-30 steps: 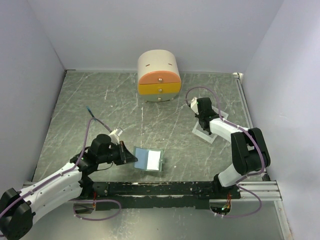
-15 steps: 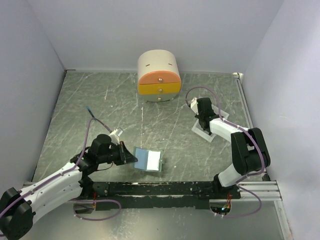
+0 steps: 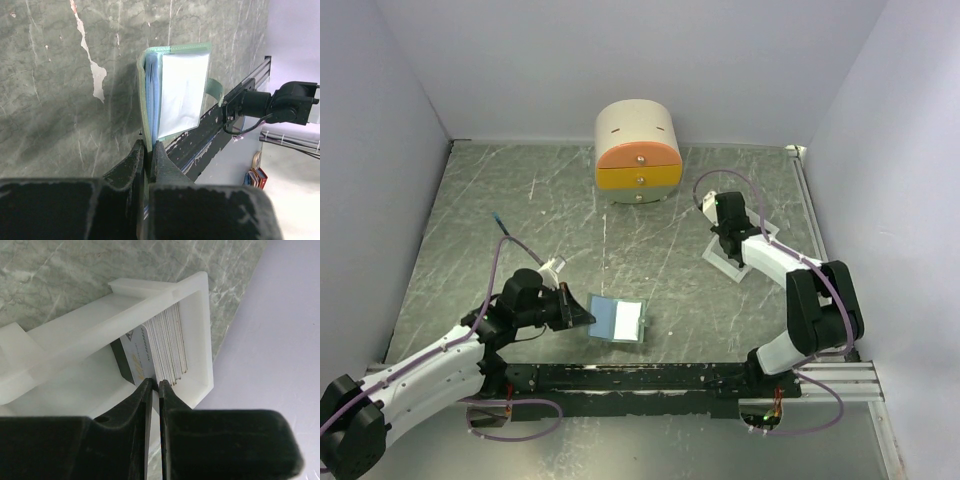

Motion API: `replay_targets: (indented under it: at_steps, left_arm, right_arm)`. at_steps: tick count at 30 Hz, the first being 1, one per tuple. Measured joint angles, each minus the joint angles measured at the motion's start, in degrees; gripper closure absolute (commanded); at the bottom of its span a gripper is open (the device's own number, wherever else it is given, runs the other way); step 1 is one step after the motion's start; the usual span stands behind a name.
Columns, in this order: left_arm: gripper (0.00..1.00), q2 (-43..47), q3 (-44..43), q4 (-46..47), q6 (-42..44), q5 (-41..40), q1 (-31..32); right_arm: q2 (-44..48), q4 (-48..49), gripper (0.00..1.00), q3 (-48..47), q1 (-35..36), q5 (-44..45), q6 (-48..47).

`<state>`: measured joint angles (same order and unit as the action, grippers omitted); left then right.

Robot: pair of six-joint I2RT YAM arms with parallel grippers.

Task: Put the credit cards into the card holder
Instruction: Pick up the credit card from the storage box.

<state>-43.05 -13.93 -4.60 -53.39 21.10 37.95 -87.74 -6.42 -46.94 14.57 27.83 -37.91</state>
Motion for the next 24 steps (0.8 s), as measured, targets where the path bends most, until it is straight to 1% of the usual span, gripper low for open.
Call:
replay_targets:
  at_steps: [2, 10, 15, 24]
  left_arm:
    - [0.93, 0.0, 0.2, 0.1, -0.1, 0.0, 0.0]
    - [0.93, 0.2, 1.0, 0.5, -0.7, 0.0, 0.0]
    - [0.93, 0.1, 1.4, 0.9, -0.9, 0.1, 0.0]
    - [0.93, -0.6, 1.4, 1.2, -0.9, 0.1, 0.0]
  right_arm:
    - [0.4, -0.5, 0.91, -0.3, 0.0, 0.0, 0.2]
    - [1.1, -3.0, 1.0, -1.3, 0.0, -1.4, 1.1]
    - [1.1, -7.6, 1.0, -3.3, 0.1, -3.4, 3.9]
    - [1.7, -17.7, 1.0, -9.1, 1.9, -4.7, 13.5]
